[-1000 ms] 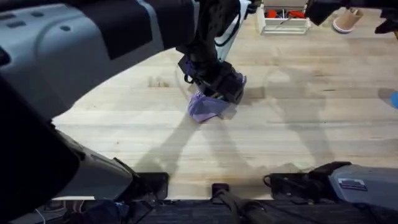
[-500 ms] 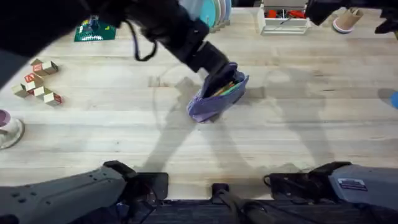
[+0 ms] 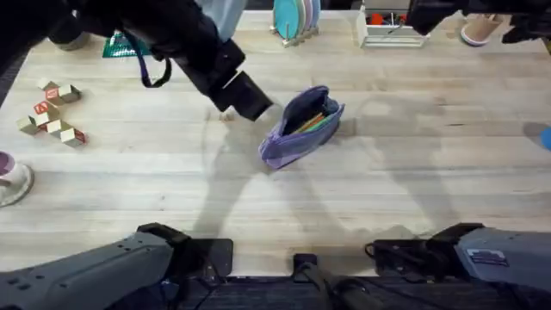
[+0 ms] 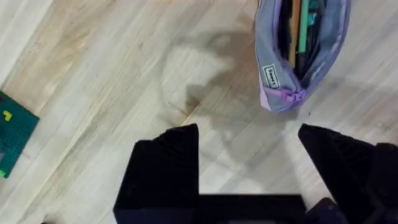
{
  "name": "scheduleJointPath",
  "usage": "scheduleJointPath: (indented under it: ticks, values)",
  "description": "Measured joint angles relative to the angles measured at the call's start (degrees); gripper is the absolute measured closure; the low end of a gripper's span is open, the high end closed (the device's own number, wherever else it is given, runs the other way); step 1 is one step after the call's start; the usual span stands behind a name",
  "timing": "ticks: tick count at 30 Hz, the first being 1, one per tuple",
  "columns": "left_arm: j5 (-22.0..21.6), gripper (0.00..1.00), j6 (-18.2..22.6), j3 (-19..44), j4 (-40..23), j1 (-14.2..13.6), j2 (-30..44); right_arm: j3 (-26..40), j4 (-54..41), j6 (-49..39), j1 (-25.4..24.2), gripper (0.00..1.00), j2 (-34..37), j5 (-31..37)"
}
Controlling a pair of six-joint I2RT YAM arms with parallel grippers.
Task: Unzip the bag, pick up the pens from the table one at a time and place them inside, then zip the bag closed.
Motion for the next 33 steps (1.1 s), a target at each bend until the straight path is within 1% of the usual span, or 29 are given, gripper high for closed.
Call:
scheduleJointPath:
  ticks: [3, 7, 11, 13, 15, 18, 23, 26, 28, 31, 33]
  values:
    - [1.86, 0.005, 2.6, -1.13, 0.06, 2.66, -0.04, 0.0, 0.01, 0.0, 0.19, 0.006, -0.02, 0.0]
    - [4.64, 0.005, 6.08, -3.33, 0.13, 7.28, -0.67, 0.0, 0.1, 0.0, 0.17, 0.006, 0.0, 0.0]
    - [7.14, 0.005, 9.24, -5.67, 0.07, 11.61, -2.4, 0.0, 0.61, 0.01, 0.18, 0.006, -0.01, 0.0]
    - [8.04, 0.005, 10.54, -6.93, 0.0, 13.21, -3.56, 0.0, 1.1, 0.0, 0.17, 0.006, 0.0, 0.0]
    - [8.59, 0.005, 12.01, -8.46, 0.04, 13.97, -4.92, 0.0, 1.6, 0.0, 0.18, 0.005, 0.0, 0.0]
    - [9.25, 0.005, 14.39, -11.48, 0.02, 14.4, -7.54, 0.0, 1.88, 0.0, 0.17, 0.005, 0.0, 0.0]
    - [9.86, 0.005, 18.26, -16.99, 1.24, 15.72, -13.81, 0.0, 2.03, 0.0, 0.19, 0.005, 0.0, -0.89]
    - [10.37, 0.005, 20.08, -20.99, 4.2, 17.68, -18.17, 0.0, 2.48, -0.02, 0.18, 0.005, 0.0, -1.61]
    - [11.48, 0.005, 20.82, -23.65, 7.18, 19.5, -20.31, 0.0, 2.69, -0.02, 0.19, 0.005, -0.01, -1.79]
    - [14.73, 0.006, 21.58, -27.35, 12.61, 22.75, -22.14, 0.0, 2.8, -0.38, 0.66, 0.005, 0.0, -1.81]
    - [17.89, 0.006, 22.02, -29.14, 15.32, 25.06, -22.26, 0.0, 3.24, -1.31, 1.57, 0.005, 0.0, -1.81]
